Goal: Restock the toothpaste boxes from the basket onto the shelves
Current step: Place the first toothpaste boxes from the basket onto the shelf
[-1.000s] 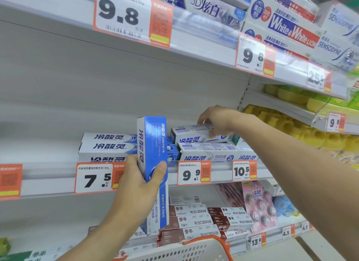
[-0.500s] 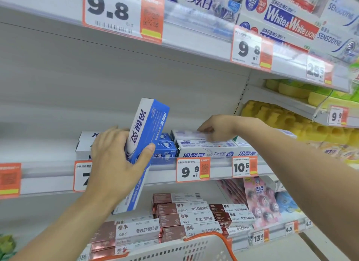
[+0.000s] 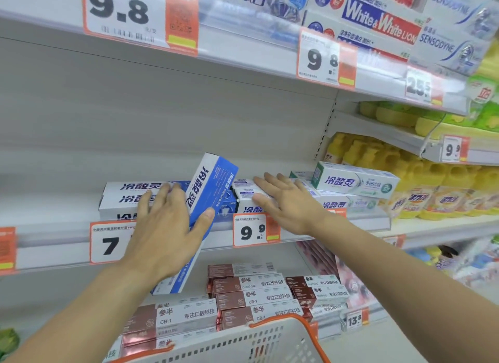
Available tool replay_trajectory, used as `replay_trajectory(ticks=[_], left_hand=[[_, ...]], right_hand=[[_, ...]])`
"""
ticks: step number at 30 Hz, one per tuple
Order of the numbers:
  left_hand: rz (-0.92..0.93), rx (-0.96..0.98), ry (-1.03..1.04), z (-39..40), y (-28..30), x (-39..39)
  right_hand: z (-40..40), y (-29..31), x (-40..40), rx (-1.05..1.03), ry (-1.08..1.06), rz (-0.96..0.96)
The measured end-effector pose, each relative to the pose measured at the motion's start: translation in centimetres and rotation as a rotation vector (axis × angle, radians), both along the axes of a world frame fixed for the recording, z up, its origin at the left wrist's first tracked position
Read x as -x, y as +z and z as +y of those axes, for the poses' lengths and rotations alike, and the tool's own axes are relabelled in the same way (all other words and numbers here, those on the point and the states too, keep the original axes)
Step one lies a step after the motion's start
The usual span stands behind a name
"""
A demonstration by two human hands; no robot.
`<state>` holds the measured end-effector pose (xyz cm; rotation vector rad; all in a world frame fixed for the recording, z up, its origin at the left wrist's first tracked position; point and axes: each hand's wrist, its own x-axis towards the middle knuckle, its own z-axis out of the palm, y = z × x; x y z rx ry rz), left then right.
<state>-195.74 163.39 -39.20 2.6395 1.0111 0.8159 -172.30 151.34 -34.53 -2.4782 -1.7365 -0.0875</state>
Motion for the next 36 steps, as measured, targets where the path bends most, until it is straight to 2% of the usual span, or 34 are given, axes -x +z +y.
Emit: replay_trajectory(ticks=[4, 6, 8, 9, 11, 13, 14, 17, 22, 29, 30, 32, 33, 34, 36], left_hand=[[-0.009, -0.007, -0.015, -0.4, 0.2, 0.1], [0.002, -0.011, -0.015, -0.4, 0.1, 0.2], [0.012, -0.017, -0.017, -0.3, -0.1, 0.3], [0.017, -0.015, -0.02, -0.2, -0.2, 0.2], [0.014, -0.009, -0.02, 0.1, -0.4, 0.2], [0.018, -0.01, -0.015, 0.1, -0.5, 0.0], [0.022, -0.014, -0.009, 0.0, -0.5, -0.1], [0.021, -0.017, 0.006, -0.1, -0.6, -0.3], [0.013, 0.005, 0.0, -0.1, -0.6, -0.3], [-0.053, 0.102, -0.017, -0.7, 0.2, 0.0], [-0.094, 0.091, -0.017, -1.0, 0.2, 0.0], [-0.187, -0.015, -0.004, -1.9, 0.7, 0.2], [-0.249, -0.046, -0.008, -2.5, 1.1, 0.2], [-0.322, -0.006, -0.024, -3.4, 1.7, 0.4], [-0.464, 0.238, -0.081, -5.4, 3.1, 0.5]], right_hand=[[-1.3, -0.5, -0.2, -0.093, 0.037, -0.036], [-2.6, 0.3, -1.8, -0.328, 0.047, -0.102], [-3.9, 1.5, -5.4, -0.58, -0.088, -0.217], [-4.7, 2.5, -7.3, -0.588, -0.217, -0.226], [-5.9, 3.9, -10.1, -0.364, -0.429, -0.155], [-6.4, 4.0, -12.1, -0.147, -0.425, -0.1], [-6.5, 3.8, -12.6, -0.137, -0.367, -0.059], [-6.8, 3.7, -12.6, -0.269, -0.223, 0.037], [-7.6, 3.4, -12.1, -0.285, -0.173, 0.003], [-7.6, 3.8, -10.9, -0.205, -0.256, -0.045], [-7.7, 3.7, -10.0, -0.24, -0.258, -0.086], [-7.8, 3.3, -6.5, -0.487, -0.147, -0.167], [-7.9, 2.9, -4.1, -0.64, -0.055, -0.143], [-8.0, 2.2, -1.2, -0.747, 0.031, -0.024], [-8.3, 0.8, 5.3, -0.736, 0.119, 0.447]])
